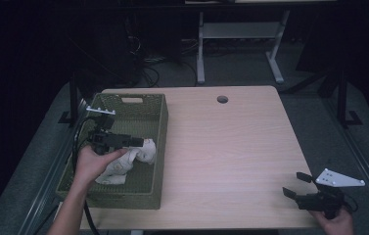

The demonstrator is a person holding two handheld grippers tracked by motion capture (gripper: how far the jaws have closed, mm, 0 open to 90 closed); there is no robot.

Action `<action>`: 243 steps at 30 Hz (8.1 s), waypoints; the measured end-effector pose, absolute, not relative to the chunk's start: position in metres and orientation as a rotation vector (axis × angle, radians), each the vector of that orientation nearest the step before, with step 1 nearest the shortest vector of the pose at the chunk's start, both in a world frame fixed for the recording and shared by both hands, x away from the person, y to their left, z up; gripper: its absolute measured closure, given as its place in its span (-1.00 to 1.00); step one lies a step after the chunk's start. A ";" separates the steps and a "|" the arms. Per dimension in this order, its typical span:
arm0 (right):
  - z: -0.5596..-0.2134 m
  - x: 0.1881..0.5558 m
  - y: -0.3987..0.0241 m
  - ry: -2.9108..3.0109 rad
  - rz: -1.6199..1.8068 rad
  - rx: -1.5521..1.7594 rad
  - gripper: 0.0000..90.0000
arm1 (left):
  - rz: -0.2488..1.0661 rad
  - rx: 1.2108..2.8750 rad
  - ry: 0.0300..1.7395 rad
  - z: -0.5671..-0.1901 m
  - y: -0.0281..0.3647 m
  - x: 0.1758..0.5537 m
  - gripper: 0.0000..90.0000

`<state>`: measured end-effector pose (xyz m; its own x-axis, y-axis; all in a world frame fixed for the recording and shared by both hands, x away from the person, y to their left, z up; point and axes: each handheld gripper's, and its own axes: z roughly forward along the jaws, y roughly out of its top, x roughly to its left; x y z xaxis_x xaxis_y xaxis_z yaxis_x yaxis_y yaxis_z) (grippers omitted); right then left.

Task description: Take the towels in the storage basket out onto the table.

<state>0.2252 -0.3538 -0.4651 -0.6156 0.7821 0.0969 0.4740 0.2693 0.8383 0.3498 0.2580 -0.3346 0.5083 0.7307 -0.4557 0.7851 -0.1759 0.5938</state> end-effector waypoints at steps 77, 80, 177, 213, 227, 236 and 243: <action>-0.465 0.225 -0.352 2.216 1.277 1.136 -0.62 | 0.115 2.029 1.378 -0.354 0.295 0.325 0.85; -0.465 0.225 -0.352 2.218 1.276 1.136 -0.62 | 0.115 2.007 1.361 -0.350 0.296 0.323 0.85; -0.461 0.223 -0.352 2.208 1.300 1.108 -0.62 | -0.373 1.778 0.810 -0.297 0.065 0.348 0.85; -0.459 0.220 -0.356 2.190 1.310 1.103 -0.62 | -0.688 1.896 0.721 -0.383 -0.029 0.337 0.79; -0.461 0.222 -0.346 2.239 1.281 1.076 -0.61 | -0.610 2.010 1.039 -0.450 -0.004 0.381 0.60; -0.462 0.223 -0.343 2.255 1.277 1.069 -0.61 | -0.591 1.994 1.087 -0.455 0.005 0.384 0.29; -0.462 0.222 -0.338 2.269 1.271 1.056 -0.61 | -0.527 1.961 1.042 -0.437 0.016 0.370 0.23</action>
<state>0.2223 -0.3384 -0.4616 -0.6696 0.7398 0.0659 0.4425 0.3261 0.8354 0.3704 0.0165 -0.4365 0.5676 0.4735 -0.6735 0.8231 -0.3087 0.4767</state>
